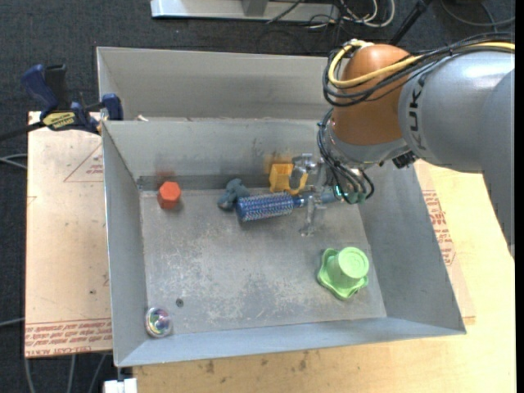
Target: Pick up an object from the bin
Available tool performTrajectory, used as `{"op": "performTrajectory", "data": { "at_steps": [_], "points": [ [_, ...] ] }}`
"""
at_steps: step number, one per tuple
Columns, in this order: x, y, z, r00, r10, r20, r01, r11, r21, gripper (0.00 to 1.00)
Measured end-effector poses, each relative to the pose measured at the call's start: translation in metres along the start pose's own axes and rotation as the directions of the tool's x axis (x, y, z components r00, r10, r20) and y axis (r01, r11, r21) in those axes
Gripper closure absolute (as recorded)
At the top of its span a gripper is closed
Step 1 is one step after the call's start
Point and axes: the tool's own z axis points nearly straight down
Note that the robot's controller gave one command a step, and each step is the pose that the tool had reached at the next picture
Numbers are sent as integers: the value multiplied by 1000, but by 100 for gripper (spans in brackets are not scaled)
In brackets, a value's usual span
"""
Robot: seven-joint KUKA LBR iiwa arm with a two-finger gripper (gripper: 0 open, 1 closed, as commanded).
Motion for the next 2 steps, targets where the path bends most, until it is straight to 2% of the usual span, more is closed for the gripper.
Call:
{"op": "performTrajectory", "data": {
  "at_steps": [1,2],
  "points": [
    [-3,55,65,999,-43,2,43,999,-3,0],
    [-4,51,62,999,-38,5,38,999,0,100]
  ]
}}
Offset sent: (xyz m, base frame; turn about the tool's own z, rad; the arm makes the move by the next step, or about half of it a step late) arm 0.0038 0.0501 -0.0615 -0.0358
